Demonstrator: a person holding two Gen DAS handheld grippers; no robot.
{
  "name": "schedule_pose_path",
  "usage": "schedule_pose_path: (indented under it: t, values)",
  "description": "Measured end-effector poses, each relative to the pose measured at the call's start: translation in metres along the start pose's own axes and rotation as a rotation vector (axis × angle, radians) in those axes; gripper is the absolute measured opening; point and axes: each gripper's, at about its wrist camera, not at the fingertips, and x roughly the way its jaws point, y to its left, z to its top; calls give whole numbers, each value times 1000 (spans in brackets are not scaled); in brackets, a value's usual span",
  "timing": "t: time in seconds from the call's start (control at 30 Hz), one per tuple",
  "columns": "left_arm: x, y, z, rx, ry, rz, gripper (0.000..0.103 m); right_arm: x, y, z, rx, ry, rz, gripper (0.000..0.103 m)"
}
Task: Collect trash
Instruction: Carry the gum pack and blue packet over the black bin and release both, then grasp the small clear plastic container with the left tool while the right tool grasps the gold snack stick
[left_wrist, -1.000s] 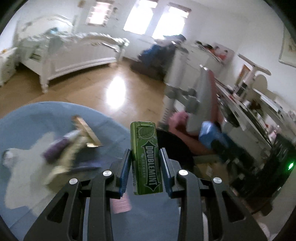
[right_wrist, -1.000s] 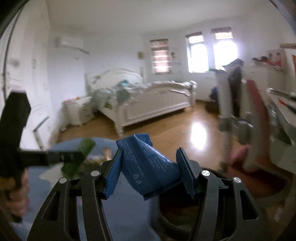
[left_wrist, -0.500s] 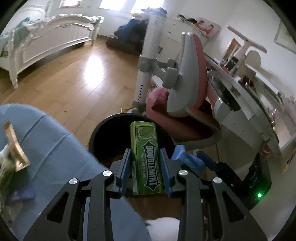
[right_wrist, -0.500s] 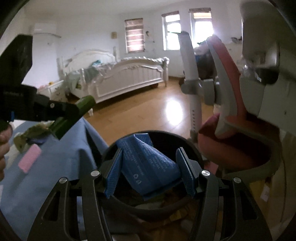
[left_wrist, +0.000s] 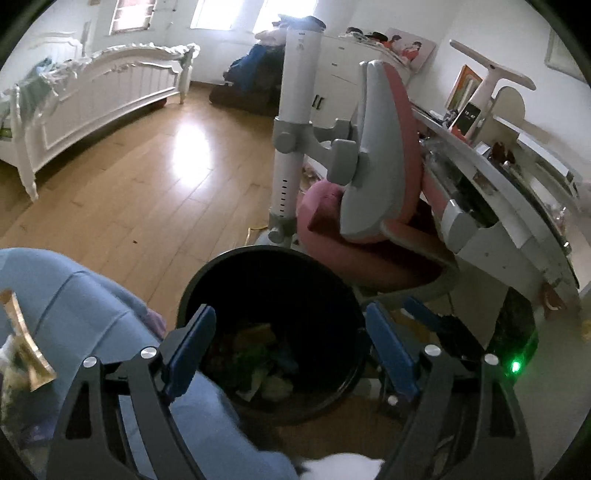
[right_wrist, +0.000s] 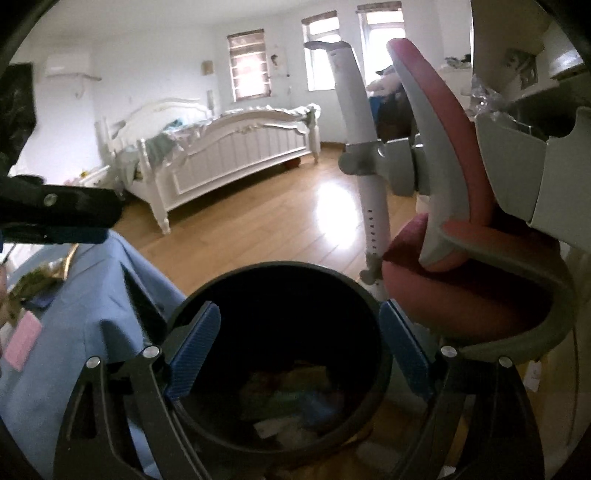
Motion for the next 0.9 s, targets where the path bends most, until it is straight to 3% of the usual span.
schedule_pose_path:
  t: [0.13, 0.3, 0.5, 0.6, 0.77, 0.83, 0.9]
  values:
    - [-34, 14, -14, -25, -31, 11, 83, -15, 18, 4, -1, -6, 41, 87]
    - [-82, 48, -38, -102, -81, 74, 83, -30, 61, 20, -32, 1, 154, 87]
    - [-149, 128, -80, -274, -135, 248, 83, -39, 145, 43, -127, 30, 333, 87]
    - [-180, 176, -104, -351, -160, 388, 83, -36, 183, 54, -163, 55, 403, 87]
    - [-195, 240, -125, -429, -120, 533, 82, 7, 249, 84, -209, 172, 504, 85]
    - [-195, 259, -129, -440, -108, 558, 82, 37, 271, 94, -226, 247, 502, 65]
    - [-192, 273, -129, -433, -92, 564, 82, 63, 291, 101, -249, 307, 477, 64]
